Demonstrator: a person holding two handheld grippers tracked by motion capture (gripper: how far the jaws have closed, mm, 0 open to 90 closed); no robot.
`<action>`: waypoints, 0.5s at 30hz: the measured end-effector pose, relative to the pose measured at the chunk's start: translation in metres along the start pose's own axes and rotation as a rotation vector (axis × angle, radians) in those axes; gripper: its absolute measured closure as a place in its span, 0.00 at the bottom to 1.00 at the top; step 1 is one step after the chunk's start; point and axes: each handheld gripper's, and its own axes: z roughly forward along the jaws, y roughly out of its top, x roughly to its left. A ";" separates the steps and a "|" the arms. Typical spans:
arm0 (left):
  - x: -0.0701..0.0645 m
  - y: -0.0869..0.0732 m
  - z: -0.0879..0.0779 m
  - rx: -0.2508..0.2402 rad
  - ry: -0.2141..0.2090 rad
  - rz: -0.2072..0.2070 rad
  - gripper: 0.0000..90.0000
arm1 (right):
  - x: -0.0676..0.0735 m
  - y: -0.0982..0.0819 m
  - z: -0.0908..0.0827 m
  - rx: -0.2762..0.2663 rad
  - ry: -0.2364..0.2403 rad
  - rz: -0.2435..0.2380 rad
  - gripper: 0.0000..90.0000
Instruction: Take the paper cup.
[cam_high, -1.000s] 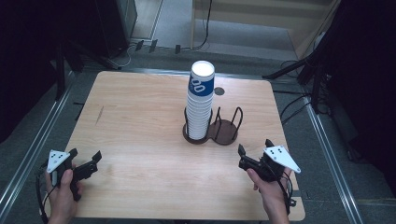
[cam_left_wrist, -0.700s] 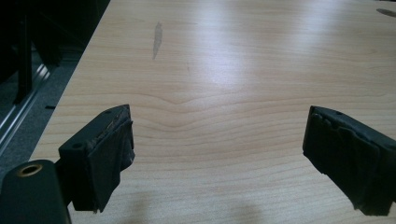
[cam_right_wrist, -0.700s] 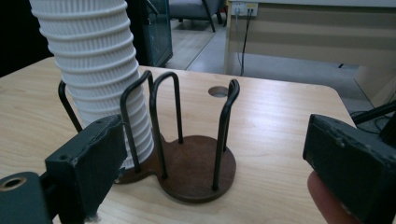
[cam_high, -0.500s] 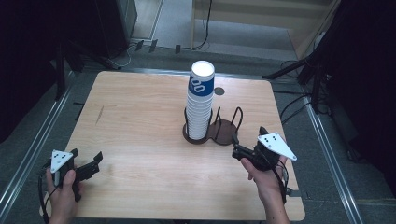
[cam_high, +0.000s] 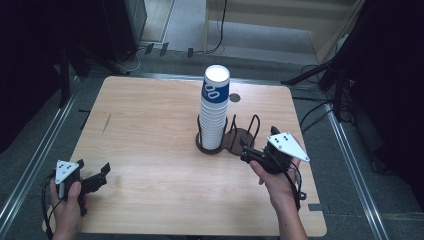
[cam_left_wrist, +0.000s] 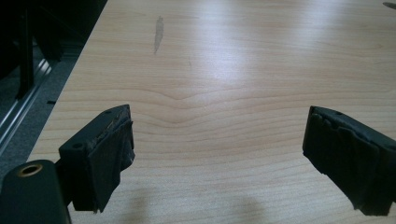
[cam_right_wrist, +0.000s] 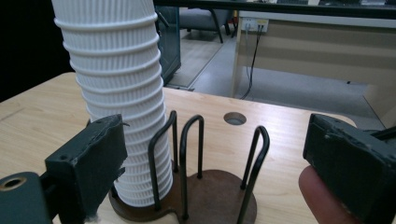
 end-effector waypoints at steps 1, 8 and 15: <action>0.000 0.000 0.000 0.000 0.000 -0.001 0.11 | 0.001 0.002 0.001 -0.004 0.004 -0.001 0.07; -0.001 0.000 0.000 0.006 0.002 0.014 0.11 | 0.009 0.014 0.007 -0.020 0.019 0.006 0.07; -0.001 0.001 0.001 0.010 0.002 0.012 0.11 | 0.017 0.023 0.014 -0.029 0.038 0.004 0.07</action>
